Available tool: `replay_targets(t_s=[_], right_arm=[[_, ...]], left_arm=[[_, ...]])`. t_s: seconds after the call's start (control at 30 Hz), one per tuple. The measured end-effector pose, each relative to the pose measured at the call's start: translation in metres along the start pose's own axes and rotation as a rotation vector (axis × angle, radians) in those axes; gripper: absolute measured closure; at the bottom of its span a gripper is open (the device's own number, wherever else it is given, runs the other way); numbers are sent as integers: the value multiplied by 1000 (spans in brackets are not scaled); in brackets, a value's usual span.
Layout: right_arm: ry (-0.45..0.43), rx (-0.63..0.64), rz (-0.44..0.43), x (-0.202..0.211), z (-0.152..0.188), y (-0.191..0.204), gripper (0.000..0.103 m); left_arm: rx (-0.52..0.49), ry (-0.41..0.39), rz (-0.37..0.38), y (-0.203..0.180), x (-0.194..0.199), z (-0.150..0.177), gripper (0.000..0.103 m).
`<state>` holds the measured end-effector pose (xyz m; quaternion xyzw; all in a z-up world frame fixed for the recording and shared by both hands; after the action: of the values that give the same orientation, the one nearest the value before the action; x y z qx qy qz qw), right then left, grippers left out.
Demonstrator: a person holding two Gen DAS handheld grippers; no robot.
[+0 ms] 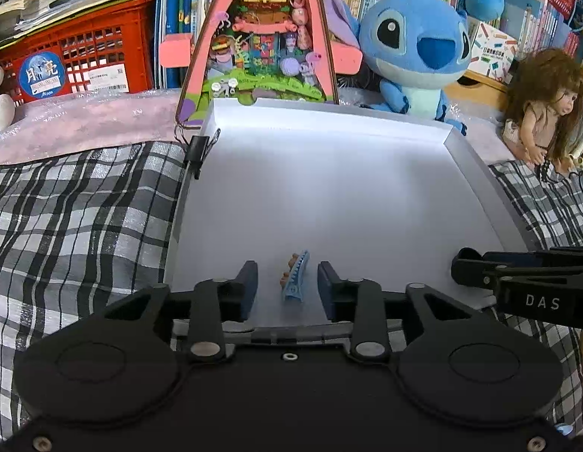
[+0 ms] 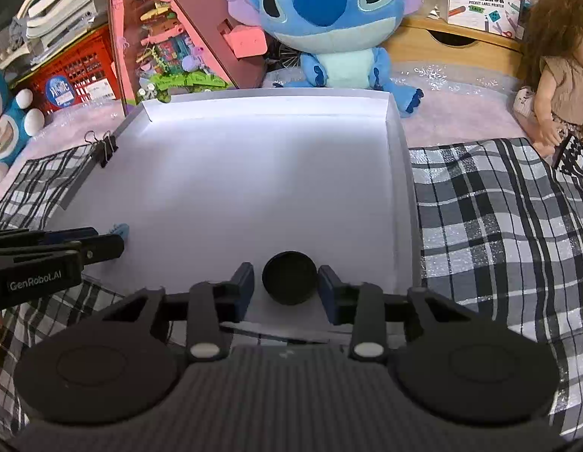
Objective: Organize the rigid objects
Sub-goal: 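Open the left tool to drop the clip while the right tool releases the cap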
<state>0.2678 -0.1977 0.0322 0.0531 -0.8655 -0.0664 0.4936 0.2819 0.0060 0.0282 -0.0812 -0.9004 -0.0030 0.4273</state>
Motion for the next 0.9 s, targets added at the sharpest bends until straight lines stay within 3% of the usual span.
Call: replay_targets(t_s=[0.47,0.9], right_arm=[[-54,7,-27,30,1,1,37],[-103,49,-62,68,30,-2,32]], left_arm=[[-38,-72,9,-4,41,12,55],[-52,-113,54,-15,83,47,51]])
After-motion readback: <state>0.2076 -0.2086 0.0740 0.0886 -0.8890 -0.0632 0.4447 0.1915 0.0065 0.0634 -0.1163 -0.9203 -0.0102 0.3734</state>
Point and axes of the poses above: each gripper's, at about its wrist camera, not at the fingertips, and x roughly against the way its jaws point, y to its left, z to its underside, the point moved 1 cm from there along -x, roughly the way its jaws point, and after that the axes turned 5 degrees about -x, right-handed, at the moved point
